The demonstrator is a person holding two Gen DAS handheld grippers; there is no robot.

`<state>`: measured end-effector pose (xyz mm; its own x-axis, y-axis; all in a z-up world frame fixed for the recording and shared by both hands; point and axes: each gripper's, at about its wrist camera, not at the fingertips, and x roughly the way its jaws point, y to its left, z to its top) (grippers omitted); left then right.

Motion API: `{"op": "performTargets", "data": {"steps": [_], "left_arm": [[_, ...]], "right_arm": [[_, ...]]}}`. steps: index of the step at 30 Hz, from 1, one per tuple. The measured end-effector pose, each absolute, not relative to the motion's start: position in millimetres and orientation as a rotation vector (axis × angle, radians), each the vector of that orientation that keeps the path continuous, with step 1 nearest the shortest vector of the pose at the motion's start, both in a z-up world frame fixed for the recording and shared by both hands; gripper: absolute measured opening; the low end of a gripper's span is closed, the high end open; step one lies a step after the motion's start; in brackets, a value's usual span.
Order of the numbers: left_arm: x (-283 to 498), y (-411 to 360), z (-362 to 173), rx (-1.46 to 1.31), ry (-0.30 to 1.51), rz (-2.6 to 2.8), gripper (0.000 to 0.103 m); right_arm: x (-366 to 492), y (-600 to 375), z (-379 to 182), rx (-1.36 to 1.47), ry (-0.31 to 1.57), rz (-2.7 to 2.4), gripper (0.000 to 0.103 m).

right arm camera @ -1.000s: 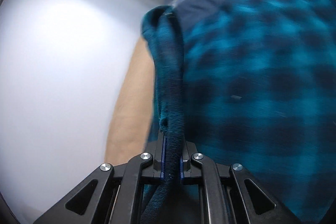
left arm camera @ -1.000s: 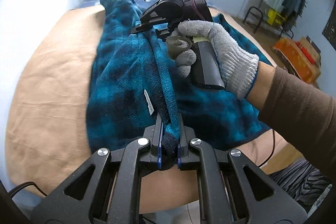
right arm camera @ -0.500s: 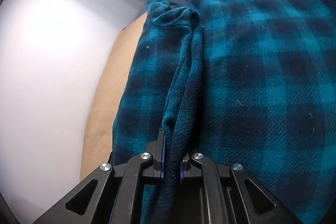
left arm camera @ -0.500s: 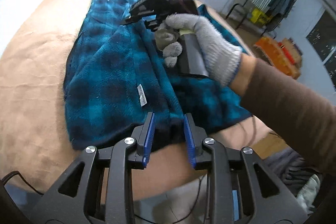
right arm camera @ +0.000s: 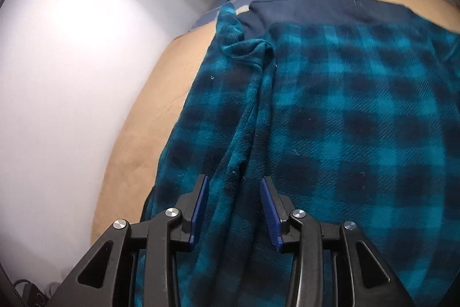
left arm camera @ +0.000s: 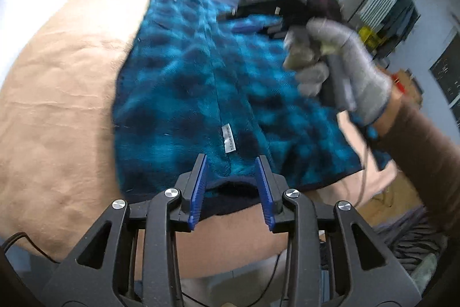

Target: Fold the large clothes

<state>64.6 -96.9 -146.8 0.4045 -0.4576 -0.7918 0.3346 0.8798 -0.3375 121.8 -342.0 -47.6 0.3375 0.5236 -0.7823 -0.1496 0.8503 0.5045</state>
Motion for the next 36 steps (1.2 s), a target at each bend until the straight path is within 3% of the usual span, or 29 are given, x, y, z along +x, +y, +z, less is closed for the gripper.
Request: {"op": "performTargets", "data": {"steps": [3,6,13,15,19,20,22,23,25,26,27,28,33,34,36], "left_arm": [[72,-108,-161,-0.103,1.069,-0.463,0.033],[72,-116,-170,-0.083,1.079,-0.481,0.001],[68,-112,-165,-0.135,1.068,-0.54,0.0],[67,-108,-159,-0.173,1.065,-0.546,0.0],[62,-102,-144,-0.176,1.006,-0.504,0.0],[62,-102,-145,-0.175,1.024,-0.494,0.003],[64,-106,-152,-0.146,1.041,-0.475,0.047],[64,-108,-157,-0.129,1.044,-0.458,0.052],[69,-114,-169,-0.091,1.069,-0.444,0.052],[70,-117,-175,-0.057,1.076,-0.42,0.047],[72,-118,-183,-0.045,1.091,-0.399,0.022],[74,-118,-188,-0.05,1.11,-0.393,0.007],[73,-114,-185,-0.105,1.097,-0.431,0.003],[69,-114,-178,-0.113,1.082,-0.443,0.003],[62,-116,-160,-0.119,1.037,-0.466,0.002]], "right_arm": [[128,-345,-49,0.373,1.148,0.446,0.045],[144,-350,-55,0.396,1.145,0.432,0.05],[191,-338,-81,0.42,1.199,0.425,0.05],[198,-328,-87,0.381,1.216,0.433,0.038],[199,-319,-88,0.31,1.228,0.451,0.035],[199,-319,-87,0.3,1.226,0.451,0.036],[198,-320,-86,0.301,1.223,0.455,0.038],[198,-321,-85,0.303,1.222,0.454,0.04],[199,-323,-85,0.31,1.221,0.449,0.045],[199,-324,-85,0.318,1.22,0.447,0.047],[199,-326,-85,0.322,1.216,0.445,0.047],[199,-326,-83,0.323,1.212,0.445,0.047],[204,-323,-84,0.294,1.211,0.446,0.046],[205,-321,-85,0.278,1.212,0.446,0.041],[208,-316,-87,0.247,1.216,0.447,0.008]]}}
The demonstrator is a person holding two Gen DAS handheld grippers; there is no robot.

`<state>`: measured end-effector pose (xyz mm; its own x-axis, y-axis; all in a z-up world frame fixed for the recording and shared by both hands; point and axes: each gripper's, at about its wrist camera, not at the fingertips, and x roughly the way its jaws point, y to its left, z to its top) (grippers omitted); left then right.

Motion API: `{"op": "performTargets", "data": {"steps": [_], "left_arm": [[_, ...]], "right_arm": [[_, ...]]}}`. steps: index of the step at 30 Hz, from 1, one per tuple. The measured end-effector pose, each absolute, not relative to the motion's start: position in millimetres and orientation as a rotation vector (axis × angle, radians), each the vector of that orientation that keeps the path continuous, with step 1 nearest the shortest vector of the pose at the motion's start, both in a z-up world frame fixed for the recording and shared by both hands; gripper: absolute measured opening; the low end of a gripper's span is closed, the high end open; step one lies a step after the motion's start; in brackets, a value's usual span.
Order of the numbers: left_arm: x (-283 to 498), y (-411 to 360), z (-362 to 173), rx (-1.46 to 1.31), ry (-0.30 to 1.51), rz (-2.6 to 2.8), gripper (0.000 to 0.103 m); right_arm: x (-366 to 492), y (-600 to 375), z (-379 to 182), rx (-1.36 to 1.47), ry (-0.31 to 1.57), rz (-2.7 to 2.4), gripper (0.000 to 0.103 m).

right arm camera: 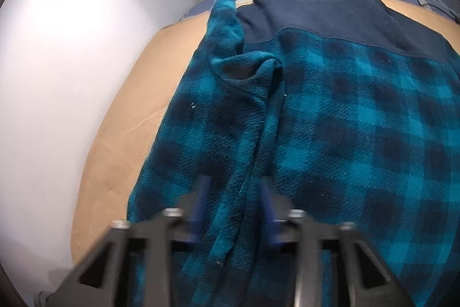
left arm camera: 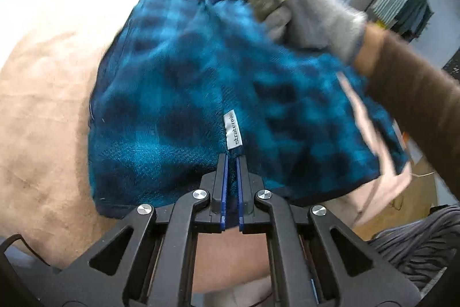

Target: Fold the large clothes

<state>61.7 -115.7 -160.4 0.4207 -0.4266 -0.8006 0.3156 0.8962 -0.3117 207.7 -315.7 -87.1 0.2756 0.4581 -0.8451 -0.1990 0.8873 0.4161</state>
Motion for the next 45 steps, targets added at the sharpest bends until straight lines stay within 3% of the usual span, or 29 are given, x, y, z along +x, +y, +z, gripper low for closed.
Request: {"op": "performTargets", "data": {"steps": [5,9,14,16,17,18,20,28,37,39,42,45], "left_arm": [[44,-136,-130,-0.036,0.933,-0.522,0.002],[48,-156,-164,0.008,1.006,-0.539,0.002],[52,-152,-181,0.055,1.074,-0.575,0.006],[53,-142,-170,0.008,1.103,-0.598,0.022],[53,-135,-162,-0.032,1.104,-0.61,0.025],[51,-128,-154,-0.063,1.093,-0.623,0.025],[47,-116,-138,-0.09,1.063,-0.635,0.025],[72,-84,-120,-0.092,0.918,-0.483,0.025],[95,-103,-169,-0.099,1.025,-0.52,0.025],[97,-106,-184,-0.081,1.065,-0.522,0.025],[91,-107,-199,-0.071,1.08,-0.528,0.025],[86,-112,-197,-0.017,1.064,-0.537,0.025]], "right_arm": [[209,-318,-74,0.206,1.194,0.445,0.004],[209,-333,-76,0.285,1.172,0.442,0.004],[202,-322,-102,0.155,1.21,0.399,0.005],[203,-320,-99,0.13,1.218,0.408,0.009],[204,-322,-94,0.13,1.219,0.412,0.016],[205,-324,-88,0.127,1.207,0.408,0.025],[205,-331,-68,0.134,1.139,0.412,0.029],[237,-308,-19,0.181,0.938,0.533,0.031],[309,-247,-72,0.129,0.974,0.527,0.028],[323,-254,-91,0.096,1.006,0.431,0.022],[341,-284,-129,0.156,1.103,0.27,0.022],[339,-303,-133,0.283,1.089,0.307,0.022]]}}
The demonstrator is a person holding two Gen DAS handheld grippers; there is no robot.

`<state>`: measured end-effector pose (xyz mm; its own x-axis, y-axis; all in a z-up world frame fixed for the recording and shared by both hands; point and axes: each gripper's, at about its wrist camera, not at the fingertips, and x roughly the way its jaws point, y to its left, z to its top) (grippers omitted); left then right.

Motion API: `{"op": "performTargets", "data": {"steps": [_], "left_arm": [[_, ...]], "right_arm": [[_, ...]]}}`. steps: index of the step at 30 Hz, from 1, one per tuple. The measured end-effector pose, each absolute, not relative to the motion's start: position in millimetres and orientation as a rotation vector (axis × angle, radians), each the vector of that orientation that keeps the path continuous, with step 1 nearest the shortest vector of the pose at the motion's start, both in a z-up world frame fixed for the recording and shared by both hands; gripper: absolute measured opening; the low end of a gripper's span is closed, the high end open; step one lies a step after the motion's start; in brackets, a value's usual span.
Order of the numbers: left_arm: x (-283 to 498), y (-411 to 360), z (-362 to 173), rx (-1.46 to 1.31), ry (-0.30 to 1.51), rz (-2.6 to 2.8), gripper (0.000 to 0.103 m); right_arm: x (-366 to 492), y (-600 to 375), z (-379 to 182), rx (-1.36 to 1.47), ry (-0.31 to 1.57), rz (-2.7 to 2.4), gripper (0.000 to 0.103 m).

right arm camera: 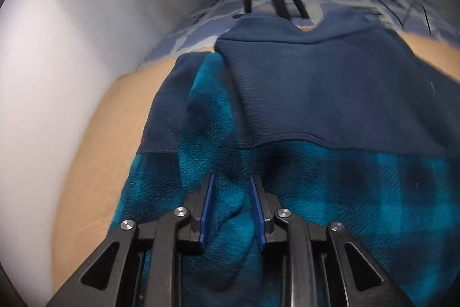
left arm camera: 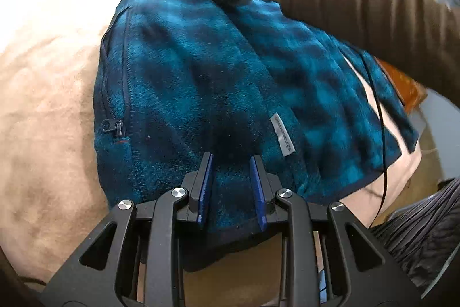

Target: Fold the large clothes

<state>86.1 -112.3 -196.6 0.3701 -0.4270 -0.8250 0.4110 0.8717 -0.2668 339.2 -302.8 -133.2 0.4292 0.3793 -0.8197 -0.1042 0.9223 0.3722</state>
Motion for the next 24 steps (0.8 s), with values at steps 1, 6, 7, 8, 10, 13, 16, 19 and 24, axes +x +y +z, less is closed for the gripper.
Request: {"op": "performTargets", "data": {"steps": [1,6,7,8,10,13,16,19,24], "left_arm": [[85,-112,-194,-0.032,1.071,-0.549,0.025],[69,-106,-164,-0.069,1.004,-0.594,0.025],[66,-100,-154,-0.07,0.978,-0.595,0.025],[61,-93,-144,-0.075,0.954,-0.596,0.025],[55,-79,-127,-0.076,0.912,-0.58,0.025],[53,-52,-114,-0.073,0.884,-0.517,0.025],[59,-31,-117,-0.118,0.896,-0.468,0.025],[72,-20,-129,-0.17,0.919,-0.439,0.025],[79,-29,-160,-0.095,0.982,-0.399,0.025]], "right_arm": [[338,-300,-129,0.249,1.092,0.292,0.023],[295,-290,-76,0.157,1.033,0.344,0.028],[284,-290,-64,0.152,1.015,0.37,0.028],[260,-290,-45,0.129,0.988,0.415,0.027],[217,-293,-22,0.11,0.963,0.483,0.027],[151,-299,-3,0.095,0.969,0.567,0.026],[88,-296,-2,0.071,1.007,0.627,0.025],[36,-288,-17,0.044,1.061,0.673,0.023],[-25,-277,-50,-0.012,1.128,0.674,0.023]]}}
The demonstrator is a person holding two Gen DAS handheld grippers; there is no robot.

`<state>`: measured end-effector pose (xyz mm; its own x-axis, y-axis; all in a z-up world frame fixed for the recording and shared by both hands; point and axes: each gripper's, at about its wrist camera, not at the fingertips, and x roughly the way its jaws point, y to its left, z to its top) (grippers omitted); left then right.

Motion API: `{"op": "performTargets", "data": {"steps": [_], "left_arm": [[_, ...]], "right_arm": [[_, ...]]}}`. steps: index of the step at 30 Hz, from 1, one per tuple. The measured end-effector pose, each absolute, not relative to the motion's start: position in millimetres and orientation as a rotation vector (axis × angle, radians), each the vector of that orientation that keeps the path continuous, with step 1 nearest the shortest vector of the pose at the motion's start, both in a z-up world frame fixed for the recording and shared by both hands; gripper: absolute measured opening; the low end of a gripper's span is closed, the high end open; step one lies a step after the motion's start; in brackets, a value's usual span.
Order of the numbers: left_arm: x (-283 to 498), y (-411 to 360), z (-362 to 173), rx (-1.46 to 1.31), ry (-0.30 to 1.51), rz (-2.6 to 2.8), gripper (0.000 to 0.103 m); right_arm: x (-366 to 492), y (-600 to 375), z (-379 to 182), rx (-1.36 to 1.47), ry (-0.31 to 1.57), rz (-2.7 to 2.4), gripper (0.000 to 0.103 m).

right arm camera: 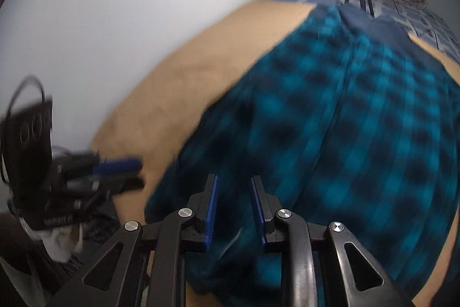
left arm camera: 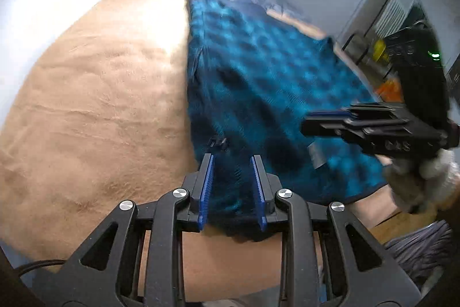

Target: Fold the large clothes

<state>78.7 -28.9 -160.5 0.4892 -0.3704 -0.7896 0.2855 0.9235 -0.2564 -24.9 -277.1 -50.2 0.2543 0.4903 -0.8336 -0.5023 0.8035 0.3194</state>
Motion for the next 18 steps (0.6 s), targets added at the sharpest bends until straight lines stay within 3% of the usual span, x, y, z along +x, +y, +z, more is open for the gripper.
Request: {"op": "performTargets", "data": {"steps": [5,10,14,18], "left_arm": [[71,-38,-197,0.014,1.052,-0.346,0.025],[64,-31,-187,-0.002,1.023,-0.342,0.026],[56,-30,-164,-0.004,0.965,-0.35,0.026],[44,-37,-119,-0.005,0.884,-0.417,0.026]], "right_arm": [[-46,-282,-96,-0.098,1.182,0.551,0.022],[-55,-290,-90,-0.048,1.166,0.508,0.022],[-73,-301,-60,-0.04,1.097,0.519,0.033],[-87,-332,-33,-0.02,0.985,0.479,0.056]]}}
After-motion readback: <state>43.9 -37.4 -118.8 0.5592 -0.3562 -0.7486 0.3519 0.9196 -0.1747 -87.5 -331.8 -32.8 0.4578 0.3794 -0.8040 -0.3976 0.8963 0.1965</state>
